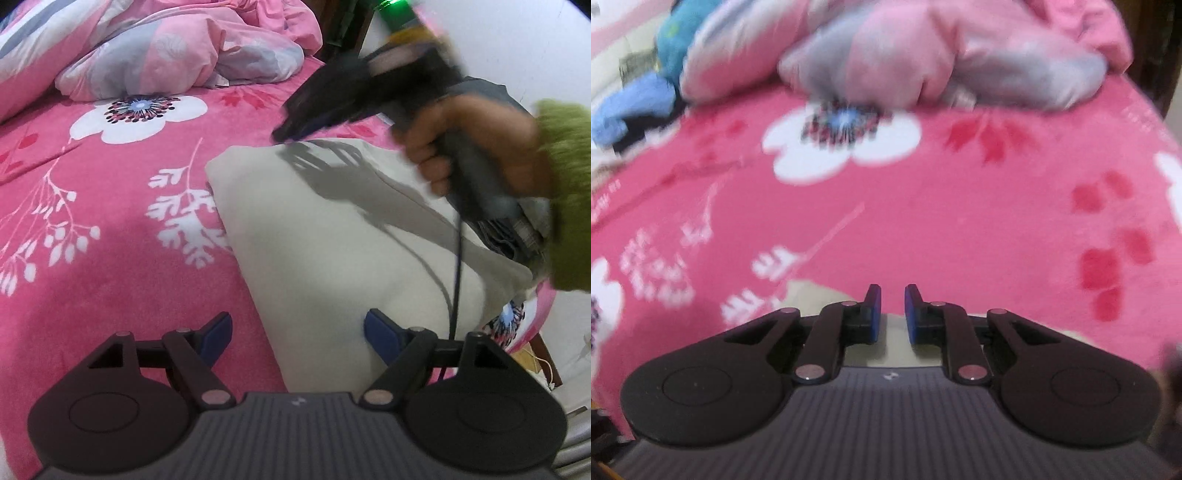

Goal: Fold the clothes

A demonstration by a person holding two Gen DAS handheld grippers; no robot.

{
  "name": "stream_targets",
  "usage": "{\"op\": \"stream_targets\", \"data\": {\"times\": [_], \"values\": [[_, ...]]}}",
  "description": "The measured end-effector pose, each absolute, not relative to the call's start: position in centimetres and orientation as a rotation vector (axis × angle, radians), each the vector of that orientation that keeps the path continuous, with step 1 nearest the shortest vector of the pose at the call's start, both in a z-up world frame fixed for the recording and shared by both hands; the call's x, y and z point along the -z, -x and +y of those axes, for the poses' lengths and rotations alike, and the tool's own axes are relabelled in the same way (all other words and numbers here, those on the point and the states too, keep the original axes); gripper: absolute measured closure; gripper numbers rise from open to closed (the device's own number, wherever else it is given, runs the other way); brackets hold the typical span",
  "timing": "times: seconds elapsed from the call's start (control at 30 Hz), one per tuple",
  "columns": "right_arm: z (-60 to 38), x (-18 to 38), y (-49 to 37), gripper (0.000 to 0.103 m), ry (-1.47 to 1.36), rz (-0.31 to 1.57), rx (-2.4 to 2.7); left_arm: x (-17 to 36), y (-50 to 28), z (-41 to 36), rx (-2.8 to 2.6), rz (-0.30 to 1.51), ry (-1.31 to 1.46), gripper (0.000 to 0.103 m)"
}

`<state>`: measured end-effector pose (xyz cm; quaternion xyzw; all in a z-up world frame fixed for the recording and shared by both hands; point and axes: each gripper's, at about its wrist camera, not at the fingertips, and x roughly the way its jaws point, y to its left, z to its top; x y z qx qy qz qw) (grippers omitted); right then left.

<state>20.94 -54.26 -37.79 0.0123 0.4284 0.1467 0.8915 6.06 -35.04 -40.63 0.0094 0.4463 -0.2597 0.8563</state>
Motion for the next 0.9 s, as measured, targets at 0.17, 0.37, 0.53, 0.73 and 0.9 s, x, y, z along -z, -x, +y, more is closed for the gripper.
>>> {"op": "stream_targets", "data": {"times": [0.17, 0.37, 0.53, 0.73, 0.9], "values": [[-53.0, 36.8, -20.0, 0.09, -0.032, 0.876, -0.478, 40.7, -5.9, -35.2, 0.539, 0.931, -0.025, 0.022], [-51.3, 39.7, -21.2, 0.09, -0.035, 0.926, -0.454, 40.6, -6.0, -35.5, 0.549, 0.919, -0.061, 0.022], [-55.1, 36.7, -18.0, 0.09, 0.085, 0.888, -0.191, 40.7, -5.9, -35.4, 0.543, 0.92, -0.051, 0.022], [-60.2, 42.0, -18.2, 0.092, 0.059, 1.009, 0.103, 40.6, -5.9, -35.8, 0.55, 0.905, -0.071, 0.021], [-57.9, 37.9, -13.9, 0.091, 0.159, 0.913, 0.11, 40.5, -6.1, -35.8, 0.548, 0.907, -0.073, 0.021]]}}
